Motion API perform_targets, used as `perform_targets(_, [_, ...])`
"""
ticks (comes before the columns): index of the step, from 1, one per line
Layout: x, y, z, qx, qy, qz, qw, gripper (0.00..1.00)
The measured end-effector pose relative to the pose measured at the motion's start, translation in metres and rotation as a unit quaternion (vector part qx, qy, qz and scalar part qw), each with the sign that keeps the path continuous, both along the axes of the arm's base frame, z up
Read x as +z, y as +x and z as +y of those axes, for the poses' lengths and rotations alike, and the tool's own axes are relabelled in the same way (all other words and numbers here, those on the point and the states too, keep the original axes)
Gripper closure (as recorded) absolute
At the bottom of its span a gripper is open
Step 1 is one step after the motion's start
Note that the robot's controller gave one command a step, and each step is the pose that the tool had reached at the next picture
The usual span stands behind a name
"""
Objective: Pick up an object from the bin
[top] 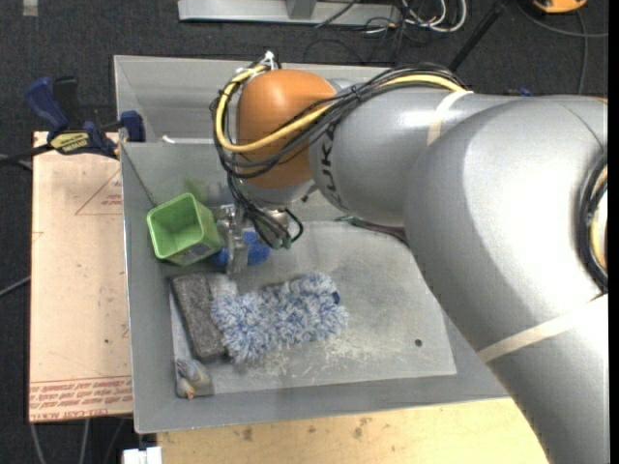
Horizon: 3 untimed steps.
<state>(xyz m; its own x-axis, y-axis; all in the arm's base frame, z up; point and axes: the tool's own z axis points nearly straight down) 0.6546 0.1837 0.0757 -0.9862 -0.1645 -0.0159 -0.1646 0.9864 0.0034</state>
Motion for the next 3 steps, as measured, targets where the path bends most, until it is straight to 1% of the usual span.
perform_targets(1, [0.043,-0.006,-0.003,0.0,-0.003,0.0091,1.0,1.0])
perform_targets(2, [0.111,-0.013,-0.002,0.003,-0.003,0.0075,1.0,1.0])
perform_targets(3, [0.16,-0.013,0.003,0.022,-0.002,0.0049,0.9997,1.0])
